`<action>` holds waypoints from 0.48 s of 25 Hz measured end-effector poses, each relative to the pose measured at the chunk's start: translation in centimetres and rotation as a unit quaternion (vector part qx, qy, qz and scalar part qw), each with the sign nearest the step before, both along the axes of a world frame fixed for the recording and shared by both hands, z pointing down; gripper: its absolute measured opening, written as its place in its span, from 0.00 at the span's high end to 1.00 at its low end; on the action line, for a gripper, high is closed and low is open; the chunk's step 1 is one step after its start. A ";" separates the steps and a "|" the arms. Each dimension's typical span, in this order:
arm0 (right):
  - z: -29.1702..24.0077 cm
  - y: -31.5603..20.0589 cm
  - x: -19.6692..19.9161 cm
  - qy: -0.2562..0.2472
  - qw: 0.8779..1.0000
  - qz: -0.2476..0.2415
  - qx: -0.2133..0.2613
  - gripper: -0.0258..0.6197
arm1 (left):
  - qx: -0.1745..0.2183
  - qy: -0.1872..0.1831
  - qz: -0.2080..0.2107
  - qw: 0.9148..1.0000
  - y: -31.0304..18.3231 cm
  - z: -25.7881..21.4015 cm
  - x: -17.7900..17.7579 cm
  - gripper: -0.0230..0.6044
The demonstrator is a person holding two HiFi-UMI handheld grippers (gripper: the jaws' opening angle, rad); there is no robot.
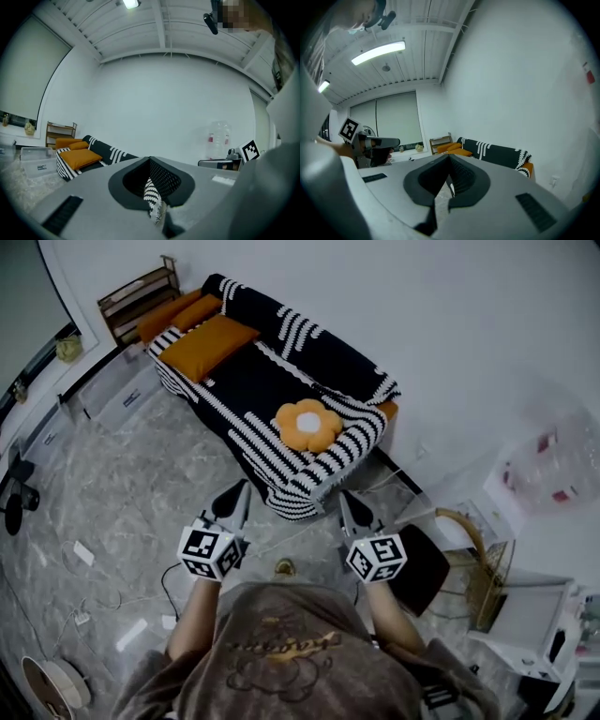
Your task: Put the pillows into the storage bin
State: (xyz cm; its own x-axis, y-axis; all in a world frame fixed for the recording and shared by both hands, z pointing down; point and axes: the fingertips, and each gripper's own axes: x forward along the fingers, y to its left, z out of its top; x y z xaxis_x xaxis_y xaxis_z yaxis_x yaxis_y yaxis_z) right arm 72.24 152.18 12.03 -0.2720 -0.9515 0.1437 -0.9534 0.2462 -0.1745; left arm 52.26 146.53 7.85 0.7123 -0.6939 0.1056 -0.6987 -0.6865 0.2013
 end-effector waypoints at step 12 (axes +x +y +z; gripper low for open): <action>0.6 -16.1 1.6 -0.023 0.999 0.027 -0.009 0.97 | -0.025 -0.009 0.042 0.999 -17.1 1.7 3.4 0.96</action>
